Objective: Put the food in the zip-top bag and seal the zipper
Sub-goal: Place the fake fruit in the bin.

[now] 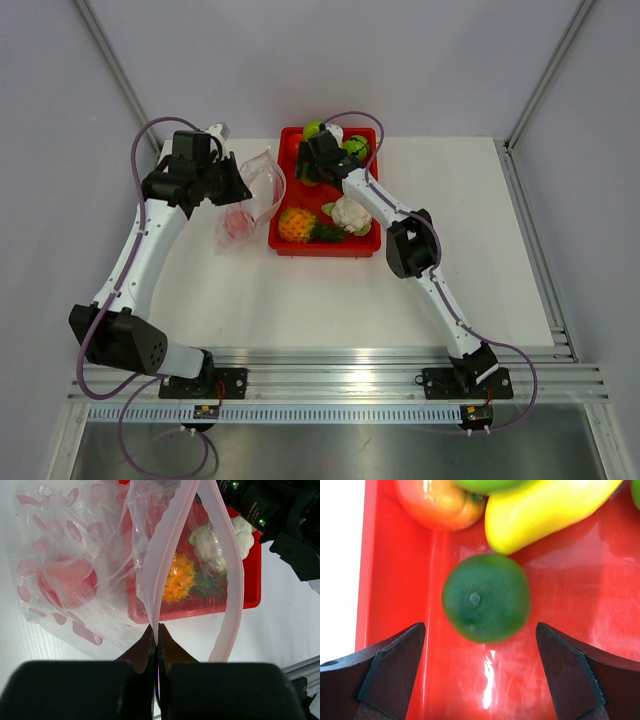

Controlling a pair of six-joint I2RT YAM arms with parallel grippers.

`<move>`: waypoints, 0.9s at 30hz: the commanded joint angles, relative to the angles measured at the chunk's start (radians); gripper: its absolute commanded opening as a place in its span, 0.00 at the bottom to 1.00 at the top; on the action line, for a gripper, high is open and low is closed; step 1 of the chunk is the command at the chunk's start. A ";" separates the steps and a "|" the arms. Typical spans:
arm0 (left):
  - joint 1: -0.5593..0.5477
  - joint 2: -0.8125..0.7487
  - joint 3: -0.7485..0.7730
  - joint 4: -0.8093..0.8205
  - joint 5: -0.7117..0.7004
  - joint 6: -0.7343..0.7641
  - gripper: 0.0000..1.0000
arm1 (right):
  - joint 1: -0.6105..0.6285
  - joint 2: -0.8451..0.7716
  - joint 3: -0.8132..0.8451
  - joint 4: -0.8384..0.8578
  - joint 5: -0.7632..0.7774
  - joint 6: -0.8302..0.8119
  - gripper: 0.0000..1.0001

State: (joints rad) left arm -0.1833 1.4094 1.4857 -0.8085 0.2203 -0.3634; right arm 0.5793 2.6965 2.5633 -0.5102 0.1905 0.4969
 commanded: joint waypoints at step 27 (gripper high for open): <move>0.002 -0.030 -0.016 0.051 0.039 0.003 0.00 | -0.038 -0.059 -0.107 0.140 -0.039 0.196 0.61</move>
State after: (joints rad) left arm -0.1833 1.4071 1.4635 -0.8005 0.2329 -0.3634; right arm 0.5484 2.7480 2.5240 -0.3801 0.1631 0.6621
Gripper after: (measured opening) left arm 0.005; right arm 0.757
